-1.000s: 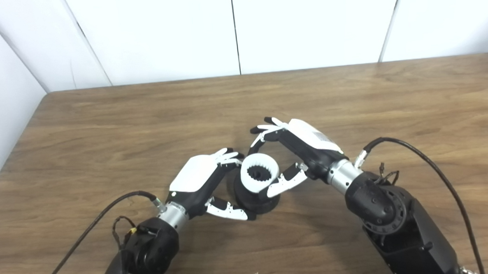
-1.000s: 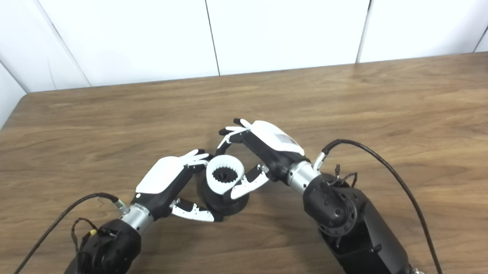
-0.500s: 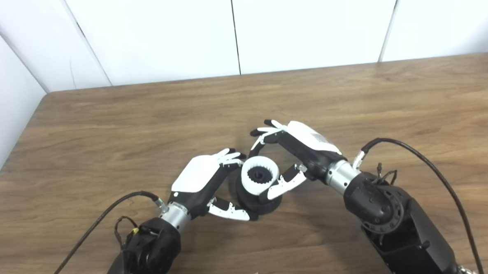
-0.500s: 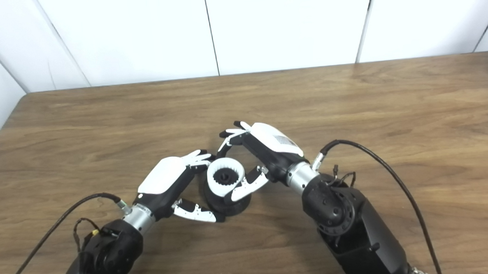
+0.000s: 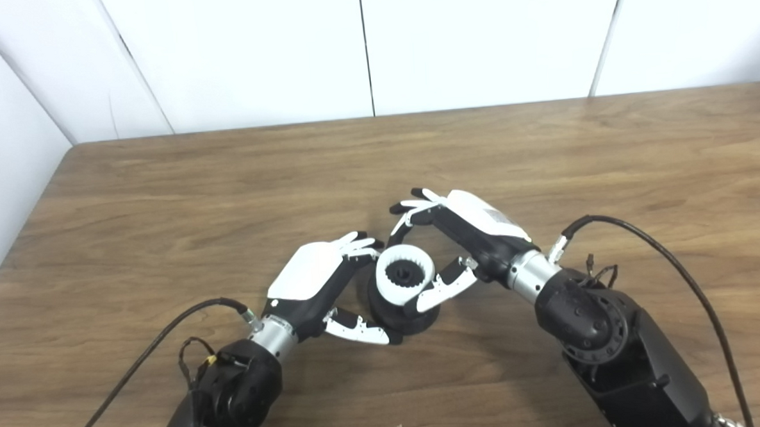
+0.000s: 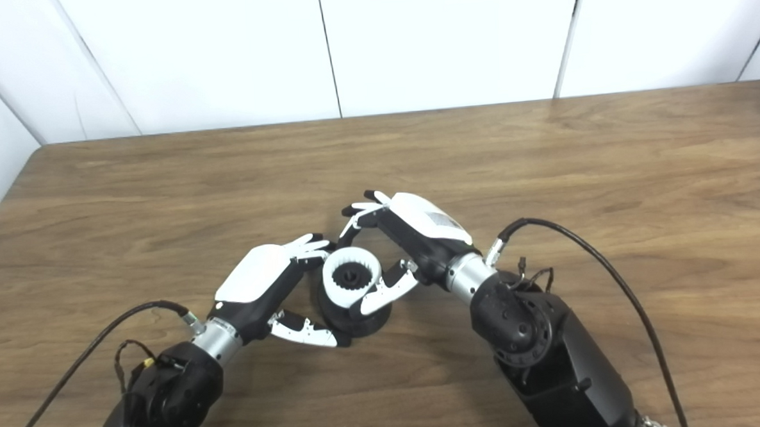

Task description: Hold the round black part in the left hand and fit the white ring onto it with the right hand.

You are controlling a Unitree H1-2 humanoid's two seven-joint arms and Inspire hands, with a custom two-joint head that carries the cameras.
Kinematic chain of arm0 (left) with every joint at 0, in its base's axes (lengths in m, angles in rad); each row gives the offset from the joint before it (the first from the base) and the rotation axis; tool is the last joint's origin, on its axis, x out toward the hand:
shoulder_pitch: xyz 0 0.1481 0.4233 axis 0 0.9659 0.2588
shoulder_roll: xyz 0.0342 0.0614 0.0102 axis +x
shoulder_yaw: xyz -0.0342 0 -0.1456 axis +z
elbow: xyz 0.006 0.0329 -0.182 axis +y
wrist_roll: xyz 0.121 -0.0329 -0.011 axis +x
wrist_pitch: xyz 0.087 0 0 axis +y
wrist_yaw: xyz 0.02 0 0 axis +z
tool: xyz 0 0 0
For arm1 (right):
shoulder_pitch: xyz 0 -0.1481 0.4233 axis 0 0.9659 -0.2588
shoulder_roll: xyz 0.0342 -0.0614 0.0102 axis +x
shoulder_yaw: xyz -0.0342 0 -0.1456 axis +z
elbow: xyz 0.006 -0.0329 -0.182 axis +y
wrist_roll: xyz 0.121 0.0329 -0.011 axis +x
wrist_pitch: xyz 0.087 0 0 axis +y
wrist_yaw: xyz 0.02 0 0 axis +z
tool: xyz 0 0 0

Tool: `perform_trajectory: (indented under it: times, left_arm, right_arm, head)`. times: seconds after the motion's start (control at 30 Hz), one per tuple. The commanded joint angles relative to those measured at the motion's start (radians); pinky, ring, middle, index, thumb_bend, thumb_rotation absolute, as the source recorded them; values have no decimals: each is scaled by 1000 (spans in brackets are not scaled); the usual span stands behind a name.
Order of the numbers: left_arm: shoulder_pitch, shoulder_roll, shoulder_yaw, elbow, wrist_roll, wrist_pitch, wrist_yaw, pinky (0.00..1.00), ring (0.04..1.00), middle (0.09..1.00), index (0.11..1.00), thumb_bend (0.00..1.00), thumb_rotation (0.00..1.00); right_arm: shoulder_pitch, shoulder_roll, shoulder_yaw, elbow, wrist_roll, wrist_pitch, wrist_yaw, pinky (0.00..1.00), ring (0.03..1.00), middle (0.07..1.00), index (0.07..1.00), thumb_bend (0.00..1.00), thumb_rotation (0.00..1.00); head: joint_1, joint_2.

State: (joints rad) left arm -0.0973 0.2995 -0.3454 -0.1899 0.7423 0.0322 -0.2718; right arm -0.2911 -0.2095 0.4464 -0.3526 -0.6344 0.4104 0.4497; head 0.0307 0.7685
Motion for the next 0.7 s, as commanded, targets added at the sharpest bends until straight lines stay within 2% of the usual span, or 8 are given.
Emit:
perform_trajectory:
  times: [0.0,0.07,0.1,0.17,0.2,0.67]
  left_arm:
    - [-5,7,-4,-24,-1,-4,-12,884,952,888,635,710,434]
    - [-3,5,-3,-24,-5,-1,-13,886,952,888,634,713,432]
    - [-3,5,-2,-26,-5,1,-15,889,954,889,634,713,435]
    - [-1,3,-1,-27,-7,4,-18,894,956,890,633,715,437]
    - [-1,2,0,-27,-7,4,-19,897,957,890,633,715,439]
    - [5,2,4,-17,-13,-10,-12,892,957,887,619,713,441]
  right_arm:
    - [-37,-6,-1,-24,-3,-34,3,1000,1000,890,493,523,159]
    - [-36,-10,0,-24,-6,-34,6,1000,1000,890,494,522,161]
    - [-35,-12,0,-24,-6,-34,7,1000,1000,889,572,720,261]
    - [-34,-12,-1,-25,-6,-31,10,1000,1000,892,628,855,336]
    - [-33,-11,-2,-25,-5,-31,11,1000,1000,893,637,879,349]
    - [-37,-13,-6,-23,-9,-28,15,981,988,901,710,977,414]
  head:
    - [1,0]
    - [2,1]
    - [1,2]
    - [0,2]
    - [0,2]
    - [4,3]
